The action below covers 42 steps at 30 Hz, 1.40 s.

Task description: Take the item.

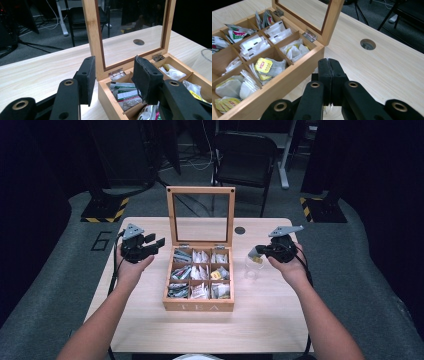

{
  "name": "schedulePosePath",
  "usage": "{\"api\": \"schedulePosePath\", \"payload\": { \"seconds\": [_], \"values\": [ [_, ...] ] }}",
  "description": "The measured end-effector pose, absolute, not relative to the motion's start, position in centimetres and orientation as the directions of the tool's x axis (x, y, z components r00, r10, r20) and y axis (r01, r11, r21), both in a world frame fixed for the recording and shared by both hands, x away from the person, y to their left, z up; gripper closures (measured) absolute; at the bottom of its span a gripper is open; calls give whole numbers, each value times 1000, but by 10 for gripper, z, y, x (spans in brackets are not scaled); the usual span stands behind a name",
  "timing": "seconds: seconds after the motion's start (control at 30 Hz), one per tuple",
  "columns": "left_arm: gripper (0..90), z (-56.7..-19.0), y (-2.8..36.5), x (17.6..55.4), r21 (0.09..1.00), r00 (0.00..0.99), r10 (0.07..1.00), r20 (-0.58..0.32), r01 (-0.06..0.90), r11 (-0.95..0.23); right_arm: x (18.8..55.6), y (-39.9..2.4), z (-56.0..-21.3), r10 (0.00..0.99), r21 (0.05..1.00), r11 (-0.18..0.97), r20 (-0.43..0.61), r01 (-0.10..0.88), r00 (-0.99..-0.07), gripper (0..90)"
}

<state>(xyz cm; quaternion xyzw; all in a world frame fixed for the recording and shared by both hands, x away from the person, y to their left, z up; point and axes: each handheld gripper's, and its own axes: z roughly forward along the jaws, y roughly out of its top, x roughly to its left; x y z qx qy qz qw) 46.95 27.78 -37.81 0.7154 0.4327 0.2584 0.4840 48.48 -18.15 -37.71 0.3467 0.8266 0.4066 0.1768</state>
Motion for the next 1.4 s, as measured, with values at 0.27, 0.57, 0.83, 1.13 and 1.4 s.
{"api": "schedulePosePath", "payload": {
  "seconds": [0.27, 0.57, 0.83, 1.13, 1.4],
  "values": [
    [531, -378, 280, 469, 914, 487, 872, -51, 374, -156, 489, -182, -387, 728, 783, 428, -2, 451, -686, 894],
    [531, -379, 283, 467, 915, 479, 876, -52, 375, -151, 494, -181, -396, 732, 772, 434, -3, 464, -681, 894],
    [531, -379, 285, 467, 916, 477, 877, -57, 375, -144, 497, -181, -407, 739, 757, 438, 4, 485, -674, 894],
    [531, -381, 284, 467, 912, 480, 876, -54, 381, -153, 499, -179, -419, 742, 742, 441, 15, 505, -670, 892],
    [531, -381, 285, 467, 915, 475, 878, -56, 377, -145, 501, -180, -426, 742, 732, 446, 20, 515, -670, 874]
  ]
}}
